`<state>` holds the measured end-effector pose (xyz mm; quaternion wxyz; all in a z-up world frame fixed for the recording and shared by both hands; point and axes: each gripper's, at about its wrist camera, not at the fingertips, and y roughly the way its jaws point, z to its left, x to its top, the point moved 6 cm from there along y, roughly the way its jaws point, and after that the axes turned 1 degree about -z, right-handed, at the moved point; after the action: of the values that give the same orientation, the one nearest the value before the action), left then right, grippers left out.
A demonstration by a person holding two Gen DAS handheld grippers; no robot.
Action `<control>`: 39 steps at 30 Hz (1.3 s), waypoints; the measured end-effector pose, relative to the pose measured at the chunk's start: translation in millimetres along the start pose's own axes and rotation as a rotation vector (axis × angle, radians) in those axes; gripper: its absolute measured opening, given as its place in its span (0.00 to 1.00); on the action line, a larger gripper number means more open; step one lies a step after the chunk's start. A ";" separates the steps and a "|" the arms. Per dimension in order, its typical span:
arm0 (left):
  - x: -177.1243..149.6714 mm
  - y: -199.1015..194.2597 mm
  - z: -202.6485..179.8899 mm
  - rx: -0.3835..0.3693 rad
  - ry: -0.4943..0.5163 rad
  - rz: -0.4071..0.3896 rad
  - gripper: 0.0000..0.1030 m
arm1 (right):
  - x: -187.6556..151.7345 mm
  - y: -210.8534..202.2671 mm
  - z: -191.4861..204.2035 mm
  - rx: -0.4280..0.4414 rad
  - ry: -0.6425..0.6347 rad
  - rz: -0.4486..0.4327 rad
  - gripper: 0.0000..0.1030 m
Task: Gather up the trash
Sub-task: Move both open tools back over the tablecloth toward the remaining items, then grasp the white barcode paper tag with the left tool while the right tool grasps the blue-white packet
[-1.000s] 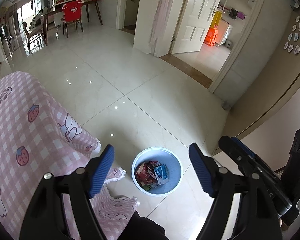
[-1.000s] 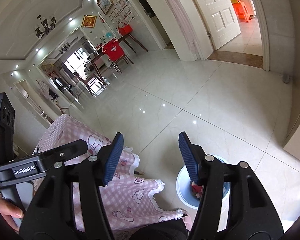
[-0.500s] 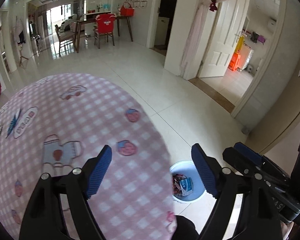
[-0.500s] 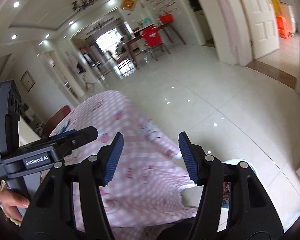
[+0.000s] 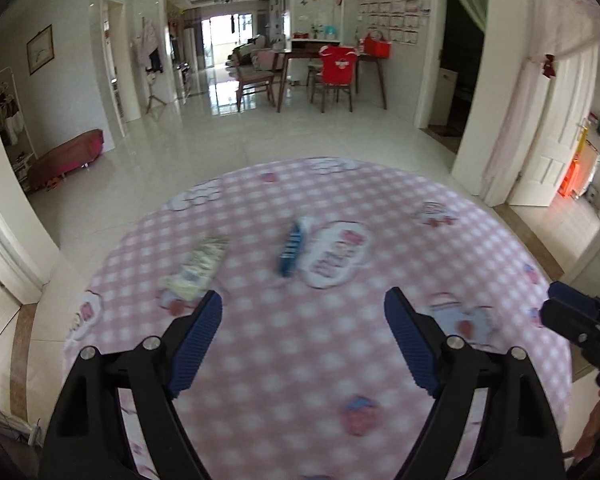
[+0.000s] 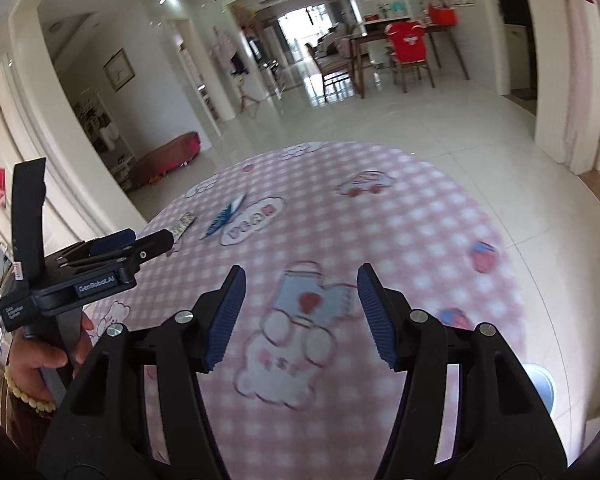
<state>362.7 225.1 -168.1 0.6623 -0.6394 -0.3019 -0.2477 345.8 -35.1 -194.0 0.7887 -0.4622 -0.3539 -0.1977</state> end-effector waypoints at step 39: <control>5.2 93.2 72.9 -0.045 0.080 0.072 0.07 | 42.0 221.5 108.6 -0.119 -0.200 0.211 0.16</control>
<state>426.8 303.6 -229.3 0.6679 -0.6541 -0.2465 -0.2557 474.9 169.4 -258.4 0.7373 -0.5600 -0.3677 -0.0875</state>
